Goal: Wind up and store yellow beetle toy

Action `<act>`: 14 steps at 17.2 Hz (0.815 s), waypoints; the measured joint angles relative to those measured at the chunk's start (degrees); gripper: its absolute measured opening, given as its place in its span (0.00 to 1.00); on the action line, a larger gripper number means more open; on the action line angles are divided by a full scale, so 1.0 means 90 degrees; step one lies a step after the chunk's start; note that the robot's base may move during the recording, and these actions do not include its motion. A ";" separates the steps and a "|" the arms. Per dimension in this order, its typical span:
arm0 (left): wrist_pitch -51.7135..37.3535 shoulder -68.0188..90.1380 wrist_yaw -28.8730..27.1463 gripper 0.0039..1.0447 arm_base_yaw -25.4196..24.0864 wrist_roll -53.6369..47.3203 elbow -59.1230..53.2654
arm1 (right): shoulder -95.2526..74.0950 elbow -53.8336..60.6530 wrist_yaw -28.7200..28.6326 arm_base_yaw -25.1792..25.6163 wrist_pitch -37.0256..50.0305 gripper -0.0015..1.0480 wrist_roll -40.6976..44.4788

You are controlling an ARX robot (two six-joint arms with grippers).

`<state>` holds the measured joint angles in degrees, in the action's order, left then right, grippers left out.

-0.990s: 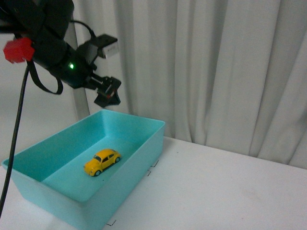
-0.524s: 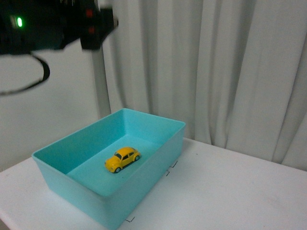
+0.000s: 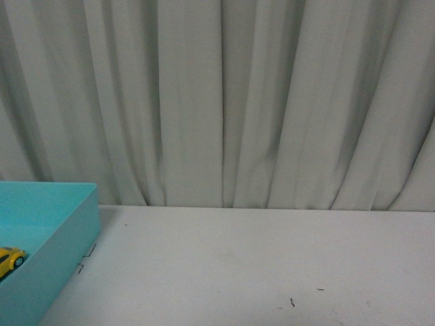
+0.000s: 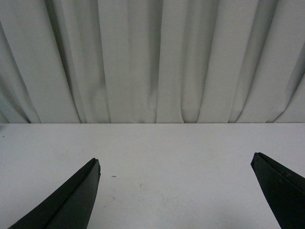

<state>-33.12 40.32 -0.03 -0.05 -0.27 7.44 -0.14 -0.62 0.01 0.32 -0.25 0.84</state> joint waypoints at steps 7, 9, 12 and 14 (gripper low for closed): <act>0.0804 -0.1634 0.0002 0.01 0.0002 0.0002 -0.0765 | -0.0002 0.0000 0.0000 0.0000 0.0002 0.94 0.0000; 0.1054 -0.1770 0.0002 0.01 0.0002 0.0002 -0.0767 | -0.0002 0.0000 0.0000 0.0000 0.0005 0.94 0.0000; 0.1207 -0.1948 0.0002 0.01 0.0002 0.0002 -0.0767 | -0.0002 0.0000 0.0000 0.0000 0.0002 0.94 0.0000; 0.1443 -0.2290 0.0002 0.01 0.0002 0.0002 -0.0767 | -0.0002 0.0000 0.0000 0.0000 0.0002 0.94 0.0000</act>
<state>-20.14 19.70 -0.01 -0.03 -0.25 0.54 -0.16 -0.62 0.01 0.32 -0.23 0.84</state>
